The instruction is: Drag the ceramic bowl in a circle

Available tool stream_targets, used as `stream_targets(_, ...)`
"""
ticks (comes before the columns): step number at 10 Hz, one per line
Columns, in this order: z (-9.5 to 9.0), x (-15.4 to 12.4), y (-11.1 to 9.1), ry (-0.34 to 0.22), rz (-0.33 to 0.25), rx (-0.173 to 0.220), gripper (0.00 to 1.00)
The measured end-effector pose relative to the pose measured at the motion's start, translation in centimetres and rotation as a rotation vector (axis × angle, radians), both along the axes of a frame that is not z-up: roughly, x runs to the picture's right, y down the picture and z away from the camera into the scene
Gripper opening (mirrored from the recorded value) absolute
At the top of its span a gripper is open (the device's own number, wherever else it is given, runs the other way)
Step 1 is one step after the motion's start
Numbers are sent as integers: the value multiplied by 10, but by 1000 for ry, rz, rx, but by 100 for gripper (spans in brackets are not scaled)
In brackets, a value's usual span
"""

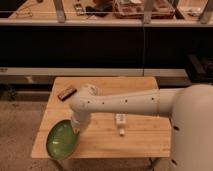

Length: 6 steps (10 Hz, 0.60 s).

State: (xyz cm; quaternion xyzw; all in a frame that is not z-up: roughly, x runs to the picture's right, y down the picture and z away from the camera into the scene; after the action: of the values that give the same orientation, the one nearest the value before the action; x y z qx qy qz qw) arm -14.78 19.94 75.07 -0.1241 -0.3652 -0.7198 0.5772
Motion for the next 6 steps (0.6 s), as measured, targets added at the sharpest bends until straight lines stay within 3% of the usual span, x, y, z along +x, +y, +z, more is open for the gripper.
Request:
stream_targets(3, 22, -7, -22, 8, 73, -39, 0)
stream_targets(6, 55, 38, -32, 110, 205, -81, 0)
